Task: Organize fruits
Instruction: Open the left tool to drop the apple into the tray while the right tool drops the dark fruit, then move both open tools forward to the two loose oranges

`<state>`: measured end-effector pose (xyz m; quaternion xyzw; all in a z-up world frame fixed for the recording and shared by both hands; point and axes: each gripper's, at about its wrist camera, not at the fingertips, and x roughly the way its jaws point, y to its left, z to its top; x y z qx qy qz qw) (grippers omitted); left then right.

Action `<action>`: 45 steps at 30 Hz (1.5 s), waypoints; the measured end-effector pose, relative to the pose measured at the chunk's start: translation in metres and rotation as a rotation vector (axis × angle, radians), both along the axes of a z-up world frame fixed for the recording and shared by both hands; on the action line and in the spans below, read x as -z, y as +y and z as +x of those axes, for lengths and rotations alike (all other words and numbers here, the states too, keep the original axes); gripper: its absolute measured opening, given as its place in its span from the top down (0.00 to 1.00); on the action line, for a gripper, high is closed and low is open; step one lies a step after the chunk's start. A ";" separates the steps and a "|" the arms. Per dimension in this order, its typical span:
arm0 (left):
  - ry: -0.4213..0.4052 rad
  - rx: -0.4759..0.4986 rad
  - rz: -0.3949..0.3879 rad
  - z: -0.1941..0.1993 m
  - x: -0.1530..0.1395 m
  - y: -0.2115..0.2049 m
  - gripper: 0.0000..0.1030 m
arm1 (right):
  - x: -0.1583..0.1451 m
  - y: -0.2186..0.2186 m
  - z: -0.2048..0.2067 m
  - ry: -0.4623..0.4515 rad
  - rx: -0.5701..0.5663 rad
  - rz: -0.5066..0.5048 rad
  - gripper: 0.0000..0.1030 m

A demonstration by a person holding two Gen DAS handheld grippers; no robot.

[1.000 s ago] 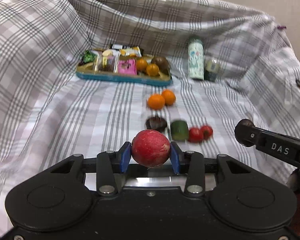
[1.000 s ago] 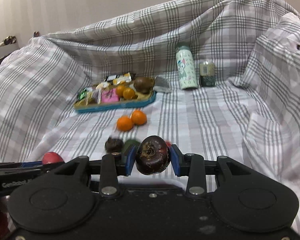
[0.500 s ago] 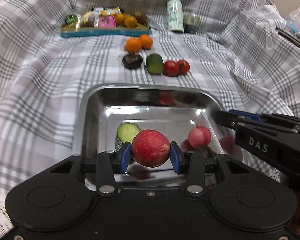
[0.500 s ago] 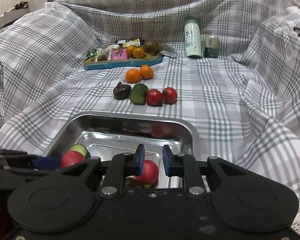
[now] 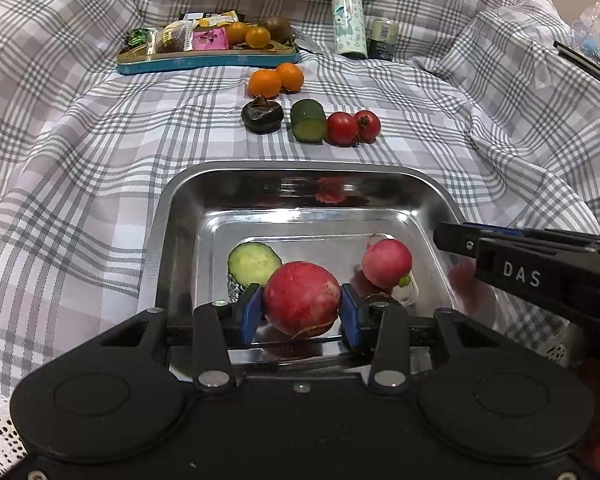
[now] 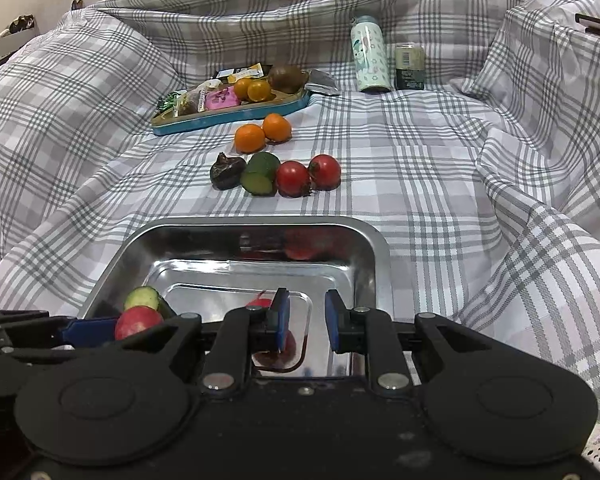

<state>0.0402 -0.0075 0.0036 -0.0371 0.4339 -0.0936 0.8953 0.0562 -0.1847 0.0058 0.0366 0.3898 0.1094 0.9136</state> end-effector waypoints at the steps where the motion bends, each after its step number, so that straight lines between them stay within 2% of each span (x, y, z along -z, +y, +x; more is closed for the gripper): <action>1: -0.002 0.002 0.003 -0.001 -0.001 0.000 0.52 | 0.000 0.000 0.000 -0.001 -0.001 0.001 0.78; 9: -0.073 0.017 0.036 -0.006 -0.016 -0.005 0.53 | -0.002 0.002 0.001 -0.005 -0.009 0.007 0.78; 20: -0.090 -0.032 0.022 0.010 -0.020 0.003 0.53 | -0.006 0.002 0.012 -0.027 -0.013 0.007 0.78; 34: -0.205 -0.110 0.048 0.072 -0.042 0.025 0.53 | -0.026 0.009 0.074 -0.148 -0.007 -0.028 0.78; 45: -0.243 -0.131 0.031 0.142 -0.048 0.034 0.53 | -0.033 0.020 0.141 -0.193 -0.011 -0.028 0.78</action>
